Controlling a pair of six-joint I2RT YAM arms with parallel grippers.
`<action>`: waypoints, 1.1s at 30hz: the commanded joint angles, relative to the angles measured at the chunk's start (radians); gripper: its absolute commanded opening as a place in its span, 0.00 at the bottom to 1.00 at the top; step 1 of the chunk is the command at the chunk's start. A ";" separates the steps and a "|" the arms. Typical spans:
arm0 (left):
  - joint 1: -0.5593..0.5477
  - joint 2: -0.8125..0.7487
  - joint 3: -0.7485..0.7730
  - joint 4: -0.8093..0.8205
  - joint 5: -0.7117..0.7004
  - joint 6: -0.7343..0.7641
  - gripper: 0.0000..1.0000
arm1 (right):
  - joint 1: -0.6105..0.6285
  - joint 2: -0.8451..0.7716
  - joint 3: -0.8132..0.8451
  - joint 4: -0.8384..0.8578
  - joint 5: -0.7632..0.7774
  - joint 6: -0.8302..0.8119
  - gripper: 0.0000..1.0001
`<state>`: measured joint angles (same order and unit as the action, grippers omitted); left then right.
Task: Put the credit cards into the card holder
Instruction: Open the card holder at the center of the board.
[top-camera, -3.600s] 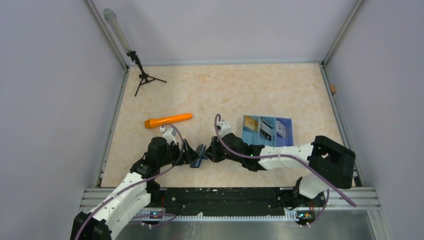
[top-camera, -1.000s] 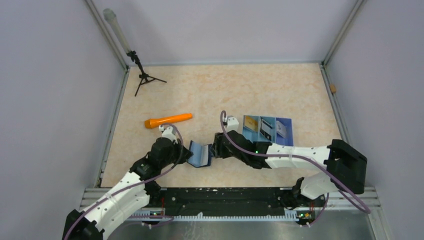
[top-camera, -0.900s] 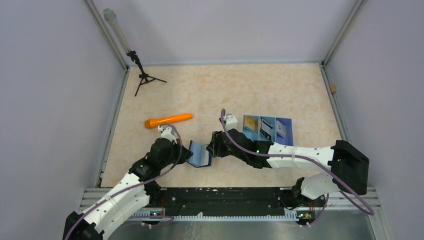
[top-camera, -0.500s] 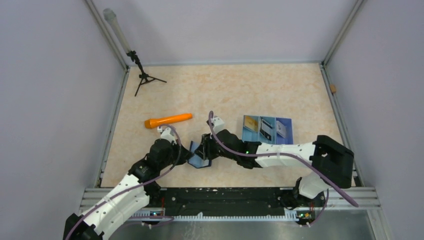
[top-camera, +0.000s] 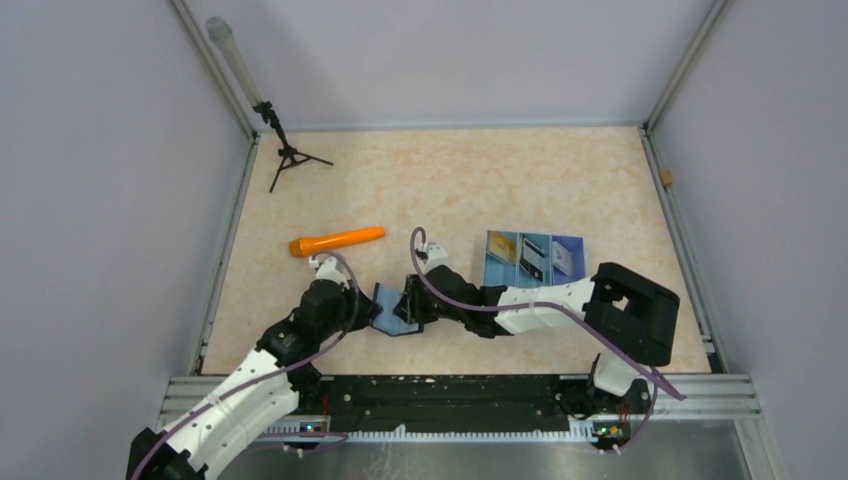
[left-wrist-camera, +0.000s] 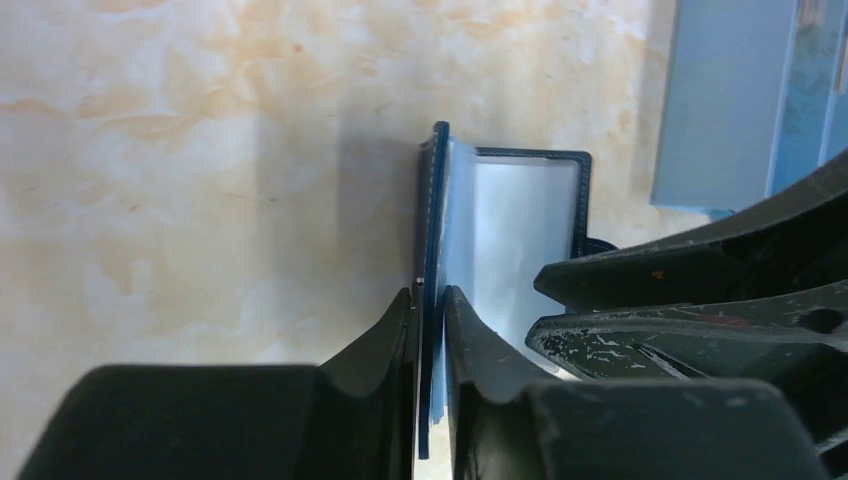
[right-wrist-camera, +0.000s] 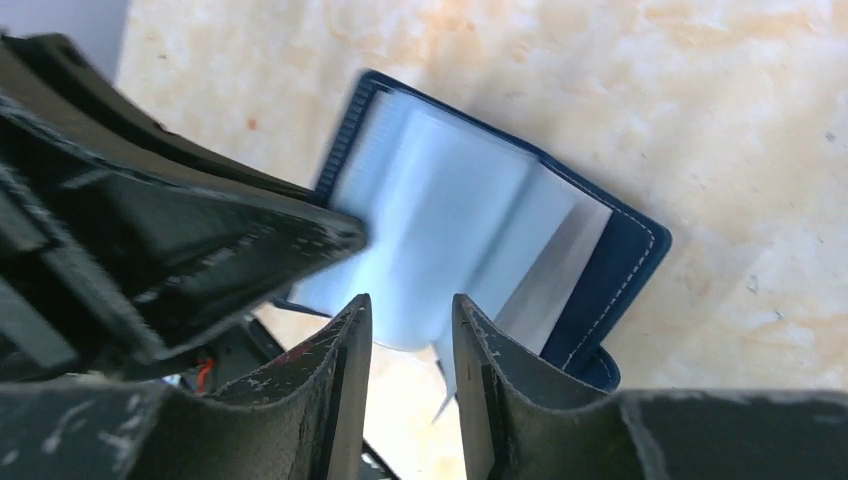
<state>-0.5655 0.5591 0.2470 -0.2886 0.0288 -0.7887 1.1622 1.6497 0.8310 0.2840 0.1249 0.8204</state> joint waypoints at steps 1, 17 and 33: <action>-0.002 0.026 -0.002 -0.080 -0.151 -0.068 0.22 | -0.004 0.036 -0.030 -0.049 0.054 0.034 0.35; -0.002 0.129 0.090 -0.212 -0.337 -0.125 0.75 | -0.003 0.059 -0.089 -0.068 0.081 0.042 0.38; -0.002 0.100 0.132 -0.111 -0.211 -0.052 0.98 | -0.004 0.096 0.018 -0.013 0.030 -0.050 0.42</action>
<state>-0.5655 0.6788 0.3740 -0.4873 -0.2581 -0.8623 1.1622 1.7050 0.7761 0.2497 0.1600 0.8242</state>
